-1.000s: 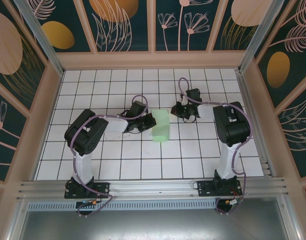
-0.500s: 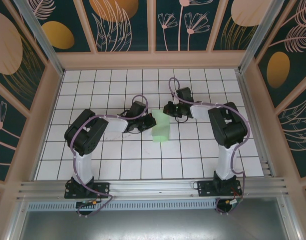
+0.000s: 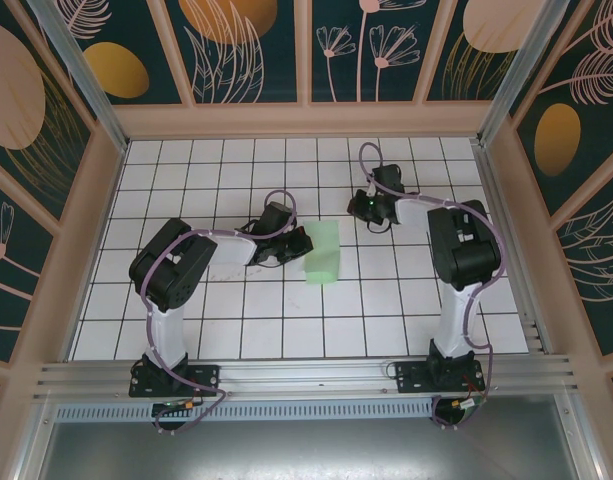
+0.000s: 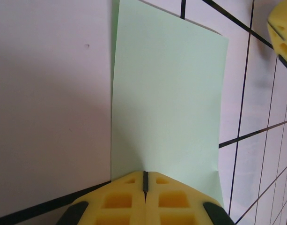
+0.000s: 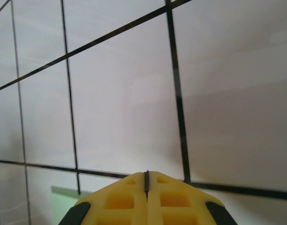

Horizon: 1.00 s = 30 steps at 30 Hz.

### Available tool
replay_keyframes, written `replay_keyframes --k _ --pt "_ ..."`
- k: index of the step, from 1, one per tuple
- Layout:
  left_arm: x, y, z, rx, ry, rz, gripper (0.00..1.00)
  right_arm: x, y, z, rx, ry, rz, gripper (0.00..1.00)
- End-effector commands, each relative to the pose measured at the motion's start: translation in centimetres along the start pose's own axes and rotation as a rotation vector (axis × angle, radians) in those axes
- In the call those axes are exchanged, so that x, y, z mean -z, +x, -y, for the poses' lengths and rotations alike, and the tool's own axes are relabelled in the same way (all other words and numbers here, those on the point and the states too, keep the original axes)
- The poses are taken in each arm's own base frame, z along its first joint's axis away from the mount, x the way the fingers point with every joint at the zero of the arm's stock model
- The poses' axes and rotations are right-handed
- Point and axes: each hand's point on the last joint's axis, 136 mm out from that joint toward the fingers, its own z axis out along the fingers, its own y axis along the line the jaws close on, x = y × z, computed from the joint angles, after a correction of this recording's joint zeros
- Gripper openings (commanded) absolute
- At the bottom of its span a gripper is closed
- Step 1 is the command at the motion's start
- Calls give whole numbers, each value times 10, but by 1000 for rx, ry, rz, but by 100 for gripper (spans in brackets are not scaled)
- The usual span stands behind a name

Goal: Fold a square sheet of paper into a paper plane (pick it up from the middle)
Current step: Fold the square sheet of paper in half at the center of the table.

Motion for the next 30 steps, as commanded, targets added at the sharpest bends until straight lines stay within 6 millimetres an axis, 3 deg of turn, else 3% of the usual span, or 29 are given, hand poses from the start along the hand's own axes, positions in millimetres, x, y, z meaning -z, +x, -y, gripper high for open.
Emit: replay_keyframes --k 1,5,9,14,21,30 --pt "10 74 -152 109 -509 -191 0 31 21 -35 53 -92 -34 0" --pt "9 76 -153 108 -512 -197 0 38 81 -44 45 -156 -176 0" --pt "9 77 -153 112 -501 -195 0 42 114 -55 65 -207 -255 0" --pt "8 77 -152 117 -497 -193 0 30 135 -52 88 -190 -319 0" --pt "9 79 -157 117 -512 -194 0 20 154 -34 95 -145 -373 0" --pt "10 82 -165 129 -534 -193 0 29 173 12 22 -54 -427 0"
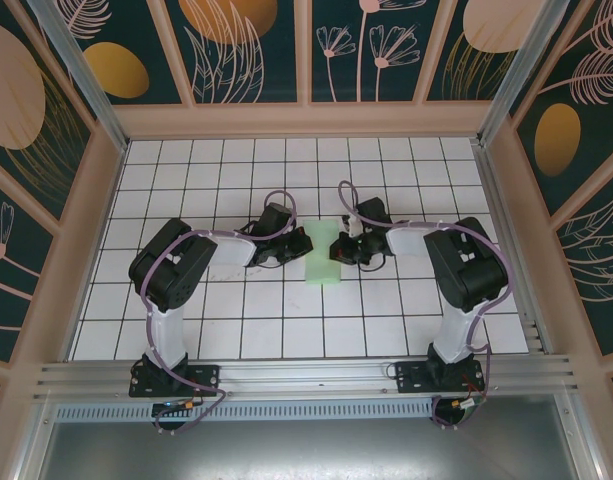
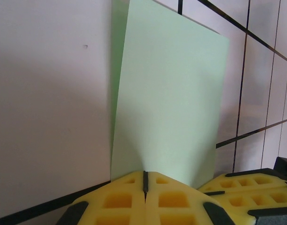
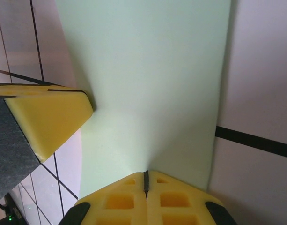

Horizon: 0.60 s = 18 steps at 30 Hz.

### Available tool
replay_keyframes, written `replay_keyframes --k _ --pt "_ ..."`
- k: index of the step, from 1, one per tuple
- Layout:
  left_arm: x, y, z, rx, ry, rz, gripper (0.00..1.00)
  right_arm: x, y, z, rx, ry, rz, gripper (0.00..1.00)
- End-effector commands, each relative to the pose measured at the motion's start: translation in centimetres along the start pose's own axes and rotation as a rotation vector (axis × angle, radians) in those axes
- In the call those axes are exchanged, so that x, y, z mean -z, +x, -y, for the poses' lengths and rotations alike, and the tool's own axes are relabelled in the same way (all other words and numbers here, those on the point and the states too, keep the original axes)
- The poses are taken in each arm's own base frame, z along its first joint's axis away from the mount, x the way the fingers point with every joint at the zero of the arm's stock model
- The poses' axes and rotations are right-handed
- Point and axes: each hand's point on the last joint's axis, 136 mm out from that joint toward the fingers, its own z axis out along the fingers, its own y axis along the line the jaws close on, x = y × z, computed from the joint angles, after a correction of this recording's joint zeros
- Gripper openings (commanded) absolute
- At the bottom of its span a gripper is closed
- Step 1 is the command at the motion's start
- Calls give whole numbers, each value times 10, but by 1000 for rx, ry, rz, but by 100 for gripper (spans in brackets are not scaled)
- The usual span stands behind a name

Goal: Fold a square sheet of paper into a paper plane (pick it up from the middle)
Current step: Fold the square sheet of paper in half at the center of the table.

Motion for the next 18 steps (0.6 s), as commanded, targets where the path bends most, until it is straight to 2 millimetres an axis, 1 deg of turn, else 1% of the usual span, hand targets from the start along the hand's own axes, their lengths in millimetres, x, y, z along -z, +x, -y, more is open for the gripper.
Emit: replay_keyframes --k 1,3,5,7,9,10,11,13,15,18 --pt "13 83 -164 136 -544 -202 0 8 32 39 -72 88 -70 0" --pt "13 83 -164 135 -544 -202 0 14 33 46 -75 104 -59 0" --pt "12 84 -164 133 -542 -203 0 21 28 48 -63 117 -34 0" --pt "12 83 -163 131 -539 -204 0 28 16 35 -28 95 -4 0" --pt "12 81 -161 130 -537 -201 0 34 2 11 17 44 28 0" --pt "12 81 -161 128 -537 -201 0 34 -2 -1 40 22 33 0" --pt "12 81 -161 127 -537 -202 0 34 -6 -10 57 8 36 0" --pt "12 81 -161 127 -537 -201 0 28 -7 -22 74 -18 25 0" --pt "12 81 -161 130 -536 -202 0 17 -3 -24 70 -25 1 0" --pt "12 82 -161 129 -538 -203 0 4 7 -17 49 -18 -32 0"
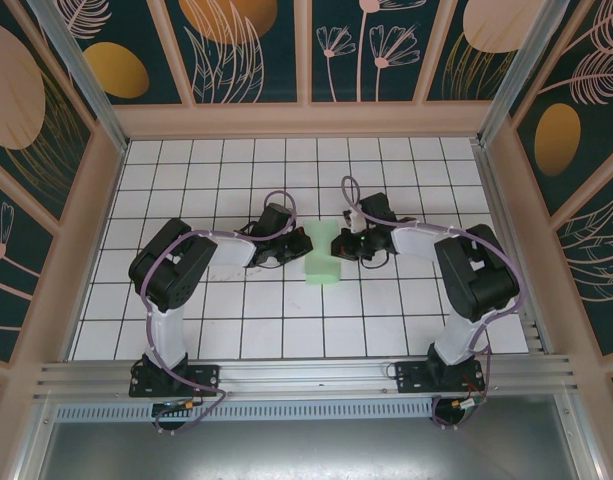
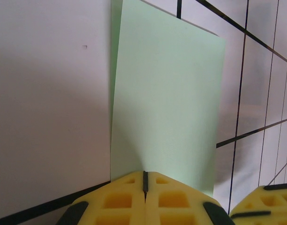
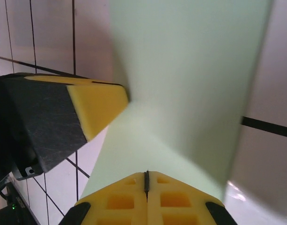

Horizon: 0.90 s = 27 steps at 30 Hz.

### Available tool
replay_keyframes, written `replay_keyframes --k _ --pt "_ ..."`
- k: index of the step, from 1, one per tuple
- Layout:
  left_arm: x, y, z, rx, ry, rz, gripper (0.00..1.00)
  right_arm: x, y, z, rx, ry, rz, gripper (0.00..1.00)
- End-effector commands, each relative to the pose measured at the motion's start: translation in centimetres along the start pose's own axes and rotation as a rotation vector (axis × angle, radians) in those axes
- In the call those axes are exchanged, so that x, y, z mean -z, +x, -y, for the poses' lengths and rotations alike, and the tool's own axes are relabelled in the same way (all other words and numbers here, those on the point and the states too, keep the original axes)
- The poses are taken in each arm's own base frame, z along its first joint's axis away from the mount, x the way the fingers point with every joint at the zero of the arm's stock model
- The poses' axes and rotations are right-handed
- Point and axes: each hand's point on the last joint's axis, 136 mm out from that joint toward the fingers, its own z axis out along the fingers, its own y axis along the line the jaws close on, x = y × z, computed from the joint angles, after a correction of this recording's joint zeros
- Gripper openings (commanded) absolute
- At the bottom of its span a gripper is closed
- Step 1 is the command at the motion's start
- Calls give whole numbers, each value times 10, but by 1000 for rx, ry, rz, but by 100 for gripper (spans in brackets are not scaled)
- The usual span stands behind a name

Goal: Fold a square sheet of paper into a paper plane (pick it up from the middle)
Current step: Fold the square sheet of paper in half at the center of the table.

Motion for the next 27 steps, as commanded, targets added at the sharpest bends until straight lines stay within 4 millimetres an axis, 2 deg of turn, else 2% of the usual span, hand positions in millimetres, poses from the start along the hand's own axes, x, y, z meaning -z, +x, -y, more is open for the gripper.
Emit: replay_keyframes --k 1,9,16,19,21,23,27 --pt "12 82 -161 130 -543 -205 0 -14 13 7 -29 -6 -53 0" --pt "13 84 -165 135 -550 -208 0 -17 45 26 -56 26 -122 0" --pt "12 85 -165 137 -544 -207 0 -1 85 45 -104 94 -178 0" --pt "11 85 -165 139 -539 -205 0 8 95 51 -118 120 -178 0" --pt "11 84 -164 139 -538 -204 0 13 89 48 -107 123 -153 0" --pt "11 84 -163 136 -535 -204 0 18 75 38 -80 106 -114 0" --pt "12 82 -162 133 -534 -198 0 25 45 4 -16 38 -47 0"
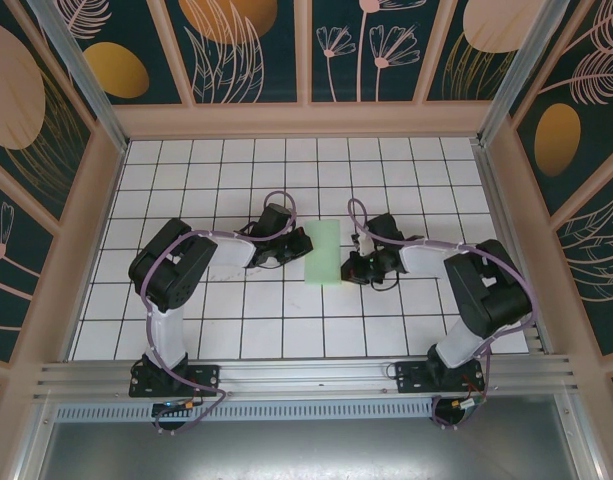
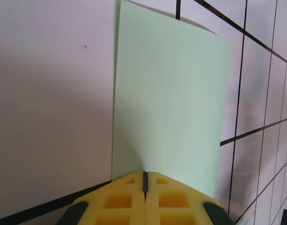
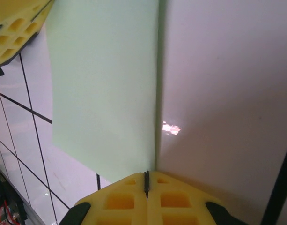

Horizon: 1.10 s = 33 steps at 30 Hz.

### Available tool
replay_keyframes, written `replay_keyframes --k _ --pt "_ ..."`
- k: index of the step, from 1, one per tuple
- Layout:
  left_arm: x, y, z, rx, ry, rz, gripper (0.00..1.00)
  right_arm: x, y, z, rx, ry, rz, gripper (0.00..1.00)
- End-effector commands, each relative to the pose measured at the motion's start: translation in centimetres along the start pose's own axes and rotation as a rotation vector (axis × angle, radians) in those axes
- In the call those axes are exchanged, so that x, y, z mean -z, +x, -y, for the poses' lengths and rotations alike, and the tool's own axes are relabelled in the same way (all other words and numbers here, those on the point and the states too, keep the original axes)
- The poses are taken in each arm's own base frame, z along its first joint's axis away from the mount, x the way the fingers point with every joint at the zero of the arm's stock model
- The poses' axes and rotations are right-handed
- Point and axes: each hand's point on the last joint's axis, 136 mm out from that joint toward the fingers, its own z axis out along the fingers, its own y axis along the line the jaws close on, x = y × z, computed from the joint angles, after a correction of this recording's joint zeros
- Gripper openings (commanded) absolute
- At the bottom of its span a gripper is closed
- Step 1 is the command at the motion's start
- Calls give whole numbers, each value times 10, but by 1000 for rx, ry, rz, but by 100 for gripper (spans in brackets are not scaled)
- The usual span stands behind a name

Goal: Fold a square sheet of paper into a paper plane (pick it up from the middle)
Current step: Fold the square sheet of paper in half at the center of the table.

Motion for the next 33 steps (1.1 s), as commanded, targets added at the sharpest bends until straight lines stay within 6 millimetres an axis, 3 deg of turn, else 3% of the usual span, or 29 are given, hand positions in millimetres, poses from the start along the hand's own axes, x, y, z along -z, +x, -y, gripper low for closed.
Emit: replay_keyframes --k 1,7,12,21,24,28,33 --pt "13 82 -160 134 -537 -200 0 13 -18 -27 57 -35 47 0" --pt "14 81 -159 134 -533 -198 0 -9 -20 -28 42 -45 24 0" --pt "15 82 -160 133 -536 -198 0 -24 -3 -14 16 -22 -41 0" --pt "13 77 -156 114 -530 -195 0 -14 51 22 -31 53 -111 0" --pt "12 71 -150 92 -522 -188 0 -4 61 26 -39 69 -100 0" --pt "13 59 -133 52 -483 -163 0 14 41 5 -17 48 -7 0" --pt "37 36 -107 2 -466 -78 0 34 3 -30 25 25 116 2"
